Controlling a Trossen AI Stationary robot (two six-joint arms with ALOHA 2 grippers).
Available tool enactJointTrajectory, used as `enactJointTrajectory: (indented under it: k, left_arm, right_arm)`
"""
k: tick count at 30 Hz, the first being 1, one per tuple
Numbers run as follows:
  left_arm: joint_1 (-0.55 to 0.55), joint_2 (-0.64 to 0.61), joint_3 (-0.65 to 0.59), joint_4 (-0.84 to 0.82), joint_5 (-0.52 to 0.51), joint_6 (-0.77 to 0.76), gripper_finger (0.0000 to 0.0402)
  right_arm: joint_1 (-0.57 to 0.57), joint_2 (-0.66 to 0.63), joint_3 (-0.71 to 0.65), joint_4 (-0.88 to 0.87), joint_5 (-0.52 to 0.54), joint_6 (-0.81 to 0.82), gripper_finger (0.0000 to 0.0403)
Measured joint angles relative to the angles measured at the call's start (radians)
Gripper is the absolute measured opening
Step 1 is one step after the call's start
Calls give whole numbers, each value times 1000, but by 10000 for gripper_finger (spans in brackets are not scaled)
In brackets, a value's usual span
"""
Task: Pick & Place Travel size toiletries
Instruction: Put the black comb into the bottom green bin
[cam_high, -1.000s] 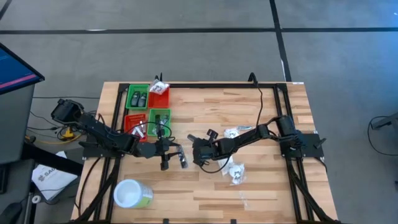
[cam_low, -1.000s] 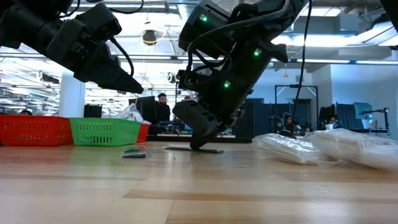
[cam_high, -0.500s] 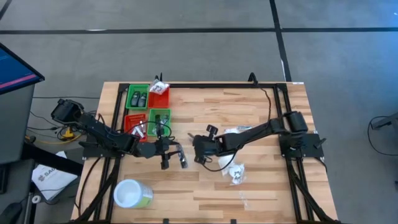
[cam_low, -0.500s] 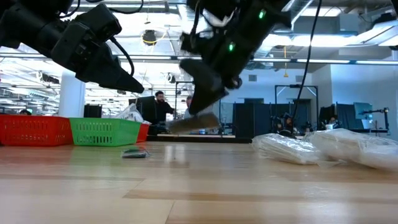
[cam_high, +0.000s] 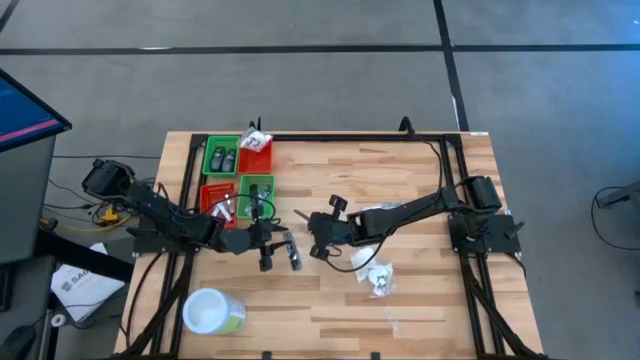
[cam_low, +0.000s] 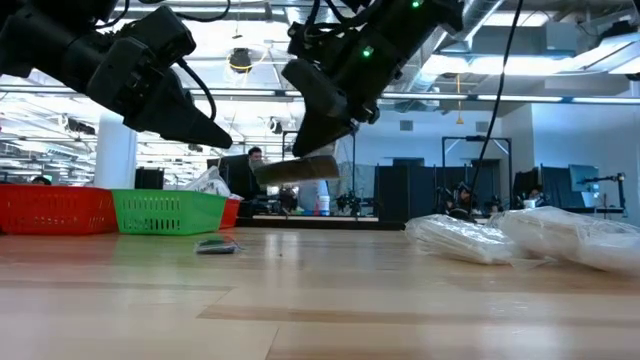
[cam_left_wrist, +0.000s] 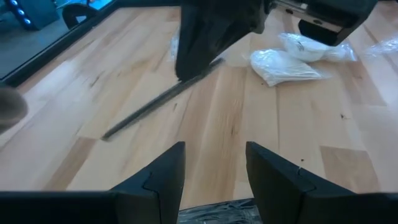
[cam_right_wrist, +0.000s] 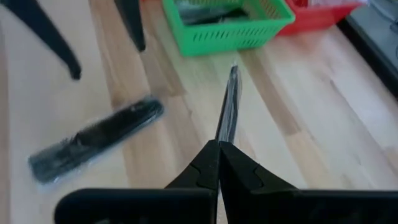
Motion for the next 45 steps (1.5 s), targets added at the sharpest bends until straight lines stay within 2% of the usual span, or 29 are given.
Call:
enactJointTrajectory:
  k: [4,14,19,27,33,35,38,45]
  left_arm:
    - [-3,-28,1,-1,-1,37,159]
    - [-29,-243,1,0,-4,132,159]
    - [-29,-311,1,-12,-4,178,159]
    - [-29,-345,1,-11,-4,217,159]
    - [-29,-344,1,-13,-5,239,159]
    - [-29,-344,1,-19,-34,242,159]
    - [-29,-344,1,-61,-132,270,159]
    - [-29,-343,1,-100,-290,442,159]
  right_arm:
    - [-22,0,0,74,-10,-49,0]
    - [-125,0,0,307,-199,-147,0]
    - [-178,2,0,425,-319,-153,0]
    - [-243,2,1,515,-417,-150,0]
    - [-259,2,1,530,-421,-150,0]
    - [-259,3,1,531,-437,-150,0]
    - [-255,3,1,524,-454,-150,0]
    - [-243,3,1,516,-481,-158,0]
